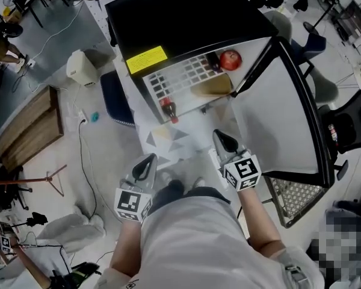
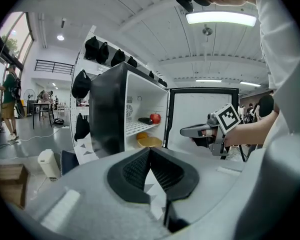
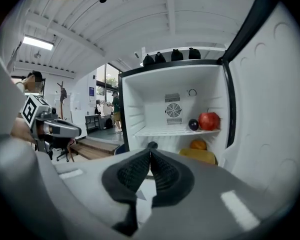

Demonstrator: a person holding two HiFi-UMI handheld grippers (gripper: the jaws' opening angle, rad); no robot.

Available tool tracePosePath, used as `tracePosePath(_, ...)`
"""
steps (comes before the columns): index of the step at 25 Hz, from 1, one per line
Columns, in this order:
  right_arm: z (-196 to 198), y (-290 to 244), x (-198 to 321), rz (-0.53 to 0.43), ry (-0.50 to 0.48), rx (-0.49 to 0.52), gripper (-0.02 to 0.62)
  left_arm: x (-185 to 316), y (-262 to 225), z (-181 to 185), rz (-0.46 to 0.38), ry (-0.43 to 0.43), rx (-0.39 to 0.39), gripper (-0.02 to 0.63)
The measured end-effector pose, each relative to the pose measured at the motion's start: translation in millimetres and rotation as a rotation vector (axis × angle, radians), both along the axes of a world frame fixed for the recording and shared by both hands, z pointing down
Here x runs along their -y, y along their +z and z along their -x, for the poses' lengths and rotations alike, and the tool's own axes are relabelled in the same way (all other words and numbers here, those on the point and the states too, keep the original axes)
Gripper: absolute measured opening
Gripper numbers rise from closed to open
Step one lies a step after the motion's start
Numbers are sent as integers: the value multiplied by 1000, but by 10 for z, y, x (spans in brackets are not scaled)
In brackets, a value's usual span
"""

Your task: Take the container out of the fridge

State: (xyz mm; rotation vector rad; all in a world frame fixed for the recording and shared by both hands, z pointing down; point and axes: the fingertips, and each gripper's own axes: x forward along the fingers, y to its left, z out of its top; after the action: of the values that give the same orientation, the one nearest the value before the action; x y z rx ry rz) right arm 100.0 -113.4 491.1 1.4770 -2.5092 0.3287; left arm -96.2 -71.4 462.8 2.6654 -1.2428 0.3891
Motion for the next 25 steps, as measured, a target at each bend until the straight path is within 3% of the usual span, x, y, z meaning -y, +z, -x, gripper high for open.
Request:
tracePosePath(12, 260, 406, 840, -6, 52, -234, 5, 470, 74, 645, -4, 5, 3, 9)
tracePosePath(17, 281, 688, 1161, 21, 9, -320, 20, 508, 173, 772, 20, -33, 19, 9)
tracePosePath(25, 252, 1127, 1595, 92, -113, -466, 94, 617, 217, 777, 41, -169, 11, 9)
